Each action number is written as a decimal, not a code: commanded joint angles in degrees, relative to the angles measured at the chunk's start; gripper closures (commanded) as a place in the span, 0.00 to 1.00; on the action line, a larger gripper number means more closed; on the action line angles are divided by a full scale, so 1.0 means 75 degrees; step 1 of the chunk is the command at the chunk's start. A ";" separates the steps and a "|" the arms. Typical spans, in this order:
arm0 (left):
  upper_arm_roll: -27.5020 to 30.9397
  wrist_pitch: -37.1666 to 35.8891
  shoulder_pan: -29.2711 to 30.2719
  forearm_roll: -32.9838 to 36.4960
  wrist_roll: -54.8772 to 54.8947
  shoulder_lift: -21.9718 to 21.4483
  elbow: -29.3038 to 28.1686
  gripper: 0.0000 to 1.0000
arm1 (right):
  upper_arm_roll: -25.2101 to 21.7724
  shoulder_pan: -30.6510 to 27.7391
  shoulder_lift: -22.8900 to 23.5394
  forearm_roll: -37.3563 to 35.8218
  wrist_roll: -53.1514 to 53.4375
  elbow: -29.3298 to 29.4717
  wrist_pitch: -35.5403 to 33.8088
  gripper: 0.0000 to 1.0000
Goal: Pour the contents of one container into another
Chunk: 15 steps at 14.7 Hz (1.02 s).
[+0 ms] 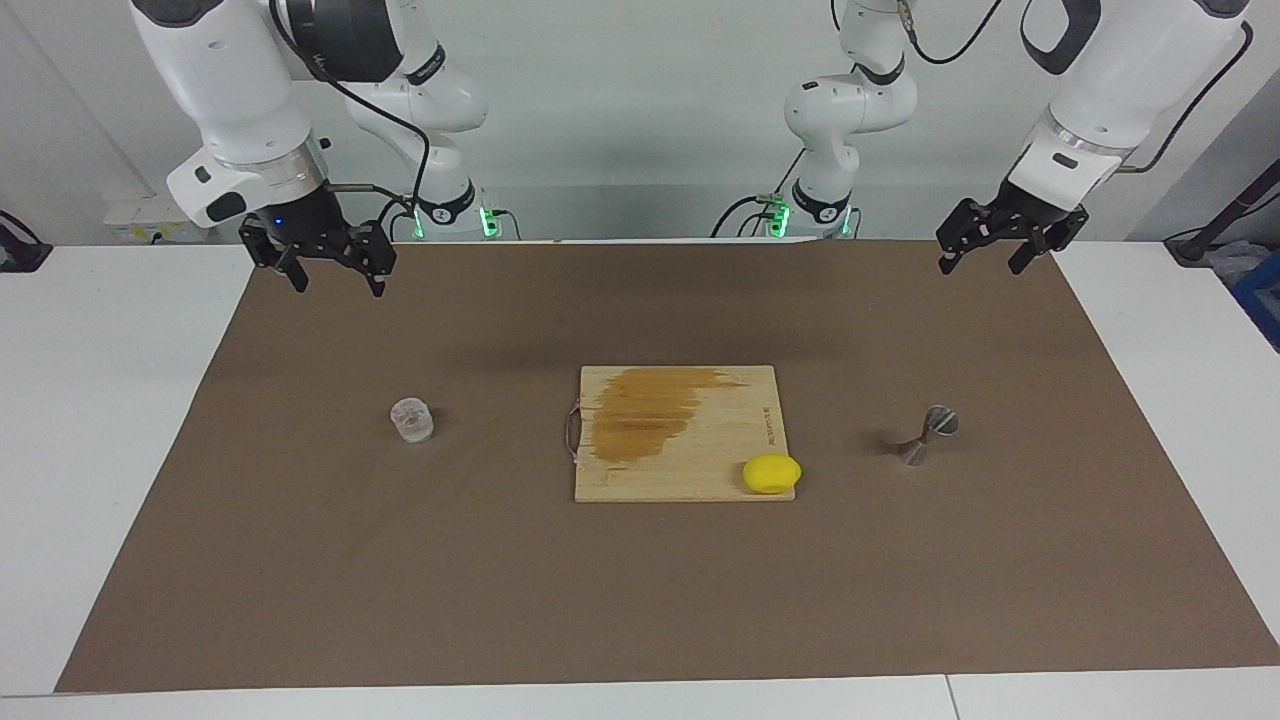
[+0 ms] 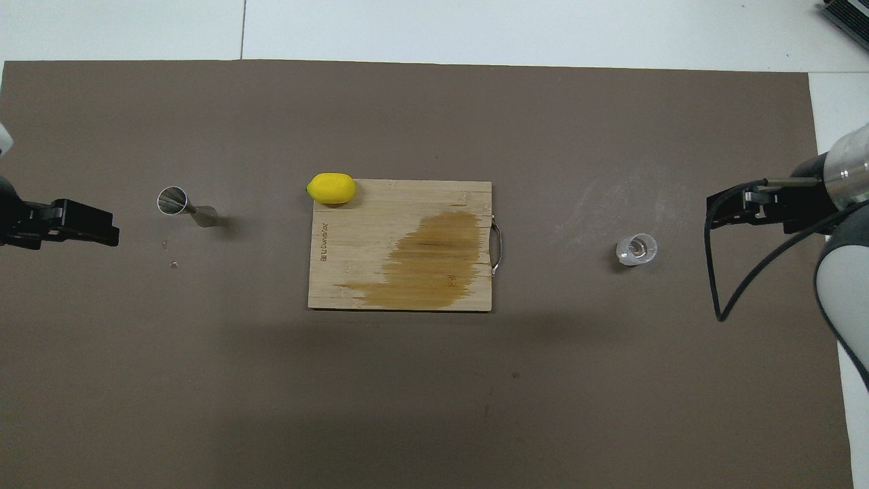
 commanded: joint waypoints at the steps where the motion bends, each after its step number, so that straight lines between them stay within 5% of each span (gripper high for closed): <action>1: -0.0003 0.0073 0.0162 -0.0061 -0.0327 -0.0244 -0.0382 0.00 | 0.0032 -0.0073 -0.0200 -0.0026 -0.0122 -0.0233 0.0048 0.01; 7: 0.0137 -0.0244 0.0291 -0.0166 -0.2087 0.1676 0.0613 0.00 | 0.0044 -0.0061 -0.0200 -0.0026 -0.0122 -0.0233 0.0048 0.01; 15: 0.1460 0.0353 0.0584 -0.3702 -0.4979 0.3482 0.1411 0.00 | 0.0044 -0.0061 -0.0189 -0.0026 -0.0110 -0.0233 0.0048 0.01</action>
